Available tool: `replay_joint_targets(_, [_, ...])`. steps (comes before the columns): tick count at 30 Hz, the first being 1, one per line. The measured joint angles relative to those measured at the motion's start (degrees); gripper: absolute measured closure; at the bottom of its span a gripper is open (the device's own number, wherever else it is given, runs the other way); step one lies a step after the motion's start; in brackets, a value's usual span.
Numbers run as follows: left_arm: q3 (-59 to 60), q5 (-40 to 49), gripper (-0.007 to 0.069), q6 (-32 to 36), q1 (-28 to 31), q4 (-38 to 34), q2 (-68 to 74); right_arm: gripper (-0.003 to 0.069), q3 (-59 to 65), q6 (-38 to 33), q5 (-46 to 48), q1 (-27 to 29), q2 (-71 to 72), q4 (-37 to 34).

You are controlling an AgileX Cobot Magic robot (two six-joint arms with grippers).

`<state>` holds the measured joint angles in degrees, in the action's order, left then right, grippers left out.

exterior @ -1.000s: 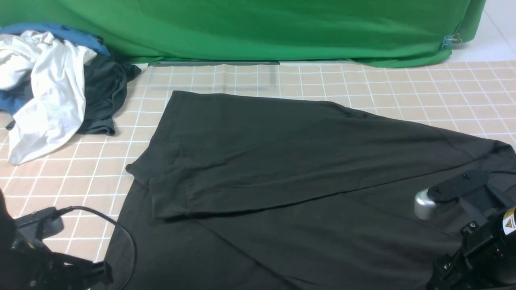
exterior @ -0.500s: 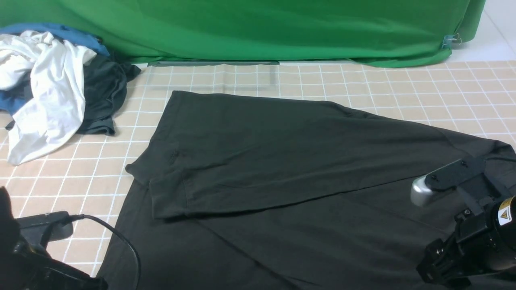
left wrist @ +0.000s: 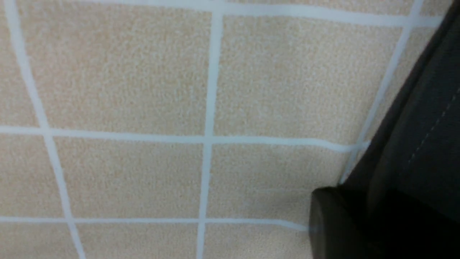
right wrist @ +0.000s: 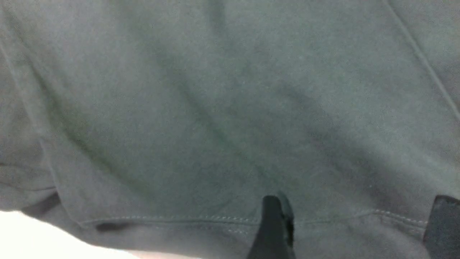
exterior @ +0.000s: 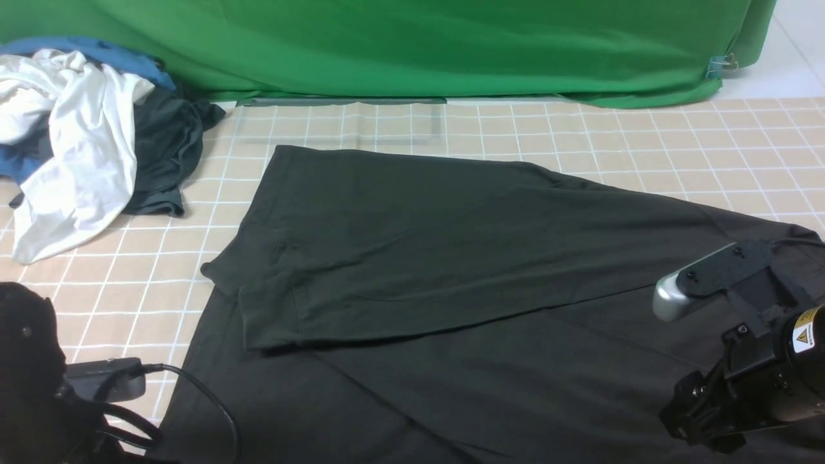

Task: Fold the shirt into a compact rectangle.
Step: 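Grasp the near edge of the shirt at its hem and shoulder corners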

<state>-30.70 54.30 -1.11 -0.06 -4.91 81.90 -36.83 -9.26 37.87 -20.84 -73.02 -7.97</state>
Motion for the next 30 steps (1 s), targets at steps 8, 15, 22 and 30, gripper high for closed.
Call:
replay_joint_targets(8, [-7.6, 9.9, 0.0596, -3.4, 0.0, 0.0, -4.2, 0.0104, 0.0, 0.0, 4.3, 0.0, 0.0, 0.2])
replay_joint_targets(15, [-8.5, 12.8, 0.0596, -5.8, 0.0, 0.3, -12.1, 0.0104, 0.0, -0.9, 8.5, 0.0, -0.1, 0.2])
replay_joint_targets(22, [-8.5, 12.1, 0.0596, -6.0, 0.0, 0.2, -13.0, 0.0104, 0.0, -5.8, 7.5, 0.0, -5.6, 0.2])
replay_joint_targets(30, [-8.5, 10.7, 0.0596, -6.0, 0.0, 0.0, -13.0, 0.016, -0.5, -9.5, 4.9, 0.0, -14.4, 2.3])
